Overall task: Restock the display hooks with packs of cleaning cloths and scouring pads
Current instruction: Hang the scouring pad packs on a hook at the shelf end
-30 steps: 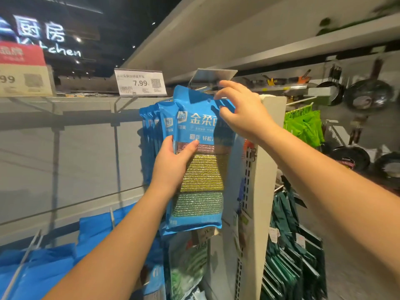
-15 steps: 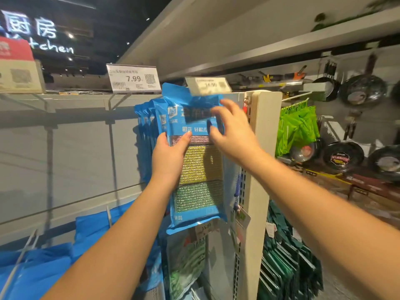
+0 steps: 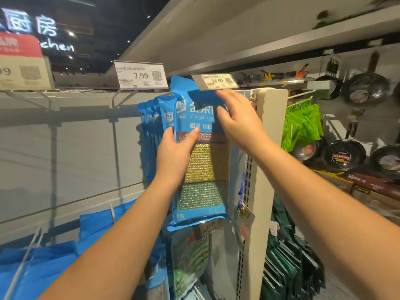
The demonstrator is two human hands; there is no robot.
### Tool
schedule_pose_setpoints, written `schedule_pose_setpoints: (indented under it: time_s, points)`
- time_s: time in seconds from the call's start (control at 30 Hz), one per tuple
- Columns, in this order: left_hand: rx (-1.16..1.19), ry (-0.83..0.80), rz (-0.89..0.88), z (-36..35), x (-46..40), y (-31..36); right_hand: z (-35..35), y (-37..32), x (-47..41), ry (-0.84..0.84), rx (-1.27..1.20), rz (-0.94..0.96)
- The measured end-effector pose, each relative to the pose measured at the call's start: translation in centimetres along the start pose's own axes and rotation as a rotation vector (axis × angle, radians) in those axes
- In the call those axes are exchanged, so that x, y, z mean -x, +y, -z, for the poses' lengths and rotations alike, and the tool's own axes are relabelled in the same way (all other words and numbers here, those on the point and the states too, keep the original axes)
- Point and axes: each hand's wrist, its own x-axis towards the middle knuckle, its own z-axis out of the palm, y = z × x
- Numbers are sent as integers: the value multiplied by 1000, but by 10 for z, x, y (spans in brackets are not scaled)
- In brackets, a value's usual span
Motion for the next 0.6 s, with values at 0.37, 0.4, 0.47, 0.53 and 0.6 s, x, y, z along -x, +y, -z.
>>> schedule_pose_setpoints:
  time_s: [0.37, 0.4, 0.47, 0.53, 0.6]
  points:
    - [29, -15, 51, -7, 1, 7, 2, 5, -20, -60, 327, 17]
    - [31, -12, 52, -8, 1, 8, 0, 5, -20, -63, 344, 8]
    - [34, -2, 58, -9, 2, 7, -3, 3, -23, -64, 344, -2]
    - [37, 3, 61, -9, 2, 6, -5, 1, -26, -67, 336, -9]
    - [37, 9, 62, -10, 0, 6, -6, -2, -28, -57, 327, -16]
